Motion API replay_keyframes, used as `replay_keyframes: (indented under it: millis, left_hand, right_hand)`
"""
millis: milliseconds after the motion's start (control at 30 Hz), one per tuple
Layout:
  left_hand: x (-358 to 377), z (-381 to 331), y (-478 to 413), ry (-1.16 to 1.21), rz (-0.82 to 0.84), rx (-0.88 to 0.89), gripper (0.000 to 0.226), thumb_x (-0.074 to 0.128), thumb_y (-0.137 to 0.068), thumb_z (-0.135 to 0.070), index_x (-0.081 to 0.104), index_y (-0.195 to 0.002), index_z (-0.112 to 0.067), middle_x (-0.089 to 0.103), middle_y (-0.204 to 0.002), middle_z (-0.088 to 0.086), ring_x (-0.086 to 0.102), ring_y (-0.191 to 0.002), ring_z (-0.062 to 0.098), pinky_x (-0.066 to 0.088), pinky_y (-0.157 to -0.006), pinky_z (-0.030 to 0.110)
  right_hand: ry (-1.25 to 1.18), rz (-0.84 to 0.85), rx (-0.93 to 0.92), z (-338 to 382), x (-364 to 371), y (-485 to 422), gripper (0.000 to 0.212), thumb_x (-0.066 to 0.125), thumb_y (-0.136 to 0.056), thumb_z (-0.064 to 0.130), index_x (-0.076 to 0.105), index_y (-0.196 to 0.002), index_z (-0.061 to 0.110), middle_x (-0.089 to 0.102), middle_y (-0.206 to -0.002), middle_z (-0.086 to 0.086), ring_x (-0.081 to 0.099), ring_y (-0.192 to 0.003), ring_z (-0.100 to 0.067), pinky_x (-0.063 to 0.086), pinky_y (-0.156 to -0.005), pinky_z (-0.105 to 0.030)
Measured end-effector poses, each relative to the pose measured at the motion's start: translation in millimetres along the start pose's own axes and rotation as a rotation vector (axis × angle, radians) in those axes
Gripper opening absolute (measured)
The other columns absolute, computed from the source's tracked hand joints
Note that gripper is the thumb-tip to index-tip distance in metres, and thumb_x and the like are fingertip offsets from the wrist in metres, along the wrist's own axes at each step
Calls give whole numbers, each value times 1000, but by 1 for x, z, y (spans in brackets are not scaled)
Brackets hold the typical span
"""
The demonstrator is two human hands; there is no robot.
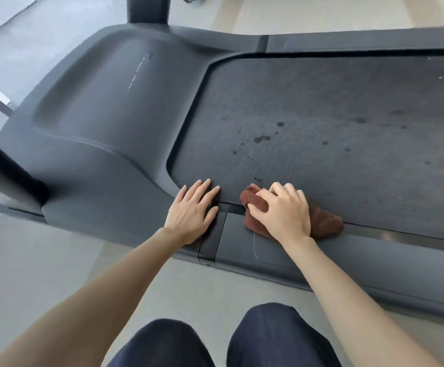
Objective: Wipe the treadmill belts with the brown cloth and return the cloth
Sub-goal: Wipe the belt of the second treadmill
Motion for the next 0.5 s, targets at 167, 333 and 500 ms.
replay_keyframes:
  millis: [167, 333, 500]
  left_hand:
    - [10, 11, -27, 57, -64, -79, 57, 29, -96, -45, 15, -149, -27, 10, -158, -3, 3, -145, 14, 1, -117, 32]
    - [18, 18, -38, 78, -93, -222, 71, 25, -92, -51, 9, -149, -13, 2, -158, 6, -3, -145, 16, -3, -115, 30]
    - [14, 14, -34, 74, -56, -211, 72, 24, -92, -54, 5, -150, -16, -3, -158, 5, -7, -145, 16, -4, -116, 31]
  right_hand:
    - [-33, -137, -114, 3, 0, -10, 19, 65, -74, 39, 70, -75, 21, 57, -71, -1, 55, -69, -28, 44, -61, -39]
    - [-44, -172, -160, -1, 10, -24, 22, 62, -76, 41, 69, -72, 20, 55, -68, 0, 55, -67, -26, 44, -60, -38]
    - [-55, -167, -159, -1, 11, -29, 26, 58, -79, 41, 66, -68, 19, 54, -66, -1, 54, -65, -27, 43, -60, -37]
Point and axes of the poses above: each hand's wrist, its own y-axis away from the middle knuckle, its own x-axis out of the palm, z = x × y, the point moved 6 cm from there along -y, towards the middle knuckle
